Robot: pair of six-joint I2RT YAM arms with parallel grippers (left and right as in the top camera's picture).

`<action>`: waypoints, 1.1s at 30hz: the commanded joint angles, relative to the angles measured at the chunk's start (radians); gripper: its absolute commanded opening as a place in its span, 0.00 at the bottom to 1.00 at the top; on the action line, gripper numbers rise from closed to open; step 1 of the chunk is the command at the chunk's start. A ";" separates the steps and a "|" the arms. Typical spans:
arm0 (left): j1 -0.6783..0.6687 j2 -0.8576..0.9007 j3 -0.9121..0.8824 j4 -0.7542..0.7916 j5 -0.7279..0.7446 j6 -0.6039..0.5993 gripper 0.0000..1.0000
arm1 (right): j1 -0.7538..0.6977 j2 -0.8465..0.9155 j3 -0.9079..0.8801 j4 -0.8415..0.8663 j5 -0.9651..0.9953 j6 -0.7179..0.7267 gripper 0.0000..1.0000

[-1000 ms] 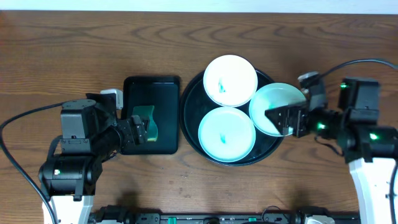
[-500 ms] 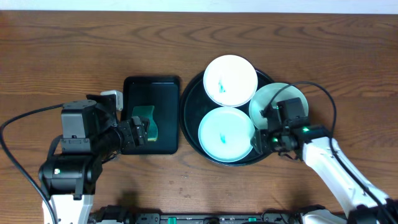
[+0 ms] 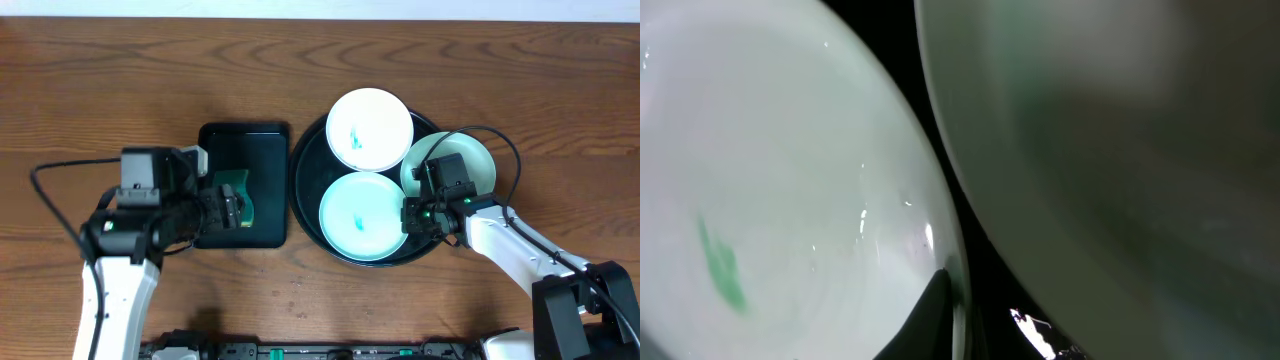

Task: Clean dirty plates on tray and stack at the side
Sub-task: 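Reach left gripper to sponge and right gripper to pale green plate rim, then grasp the green sponge with the left gripper and lift it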

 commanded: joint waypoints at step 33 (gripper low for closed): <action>-0.130 0.636 0.077 0.214 -0.328 -0.085 0.50 | 0.006 0.025 -0.011 -0.035 0.045 0.035 0.08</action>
